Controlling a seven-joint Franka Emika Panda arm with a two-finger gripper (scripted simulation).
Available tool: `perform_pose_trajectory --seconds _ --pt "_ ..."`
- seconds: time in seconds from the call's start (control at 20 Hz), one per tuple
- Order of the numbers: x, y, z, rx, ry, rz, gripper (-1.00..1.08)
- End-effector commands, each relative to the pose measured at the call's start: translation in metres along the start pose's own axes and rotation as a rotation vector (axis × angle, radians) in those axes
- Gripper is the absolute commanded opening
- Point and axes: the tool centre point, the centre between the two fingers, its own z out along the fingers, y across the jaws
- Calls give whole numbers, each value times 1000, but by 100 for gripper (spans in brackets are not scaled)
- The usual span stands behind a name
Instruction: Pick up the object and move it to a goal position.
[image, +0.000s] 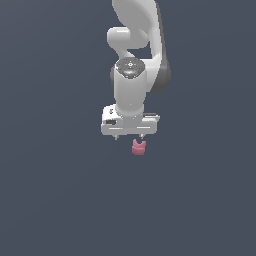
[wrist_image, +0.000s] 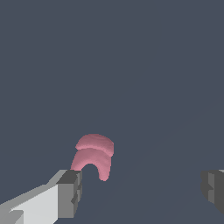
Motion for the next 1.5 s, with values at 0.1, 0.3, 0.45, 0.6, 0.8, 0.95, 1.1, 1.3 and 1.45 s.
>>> perform_pose_trajectory --seconds 0.1,0.3,0.45,0.6,0.8,0.95,1.1,1.3,1.45 --pt "0 3 0 -1 0 7 100" --pt "-2 27 2 -11 -1 56 100" --pt "-3 39 3 -16 -1 80 100" --pt "-3 38 3 -16 -1 77 100" --pt "-4 33 7 -14 -2 85 100" --pt "-5 24 15 -12 -2 97 100" --pt "-8 11 27 -8 -3 116 100" --pt "-13 -12 48 -3 -6 152 100" --pt "-19 -28 63 1 -8 177 100"
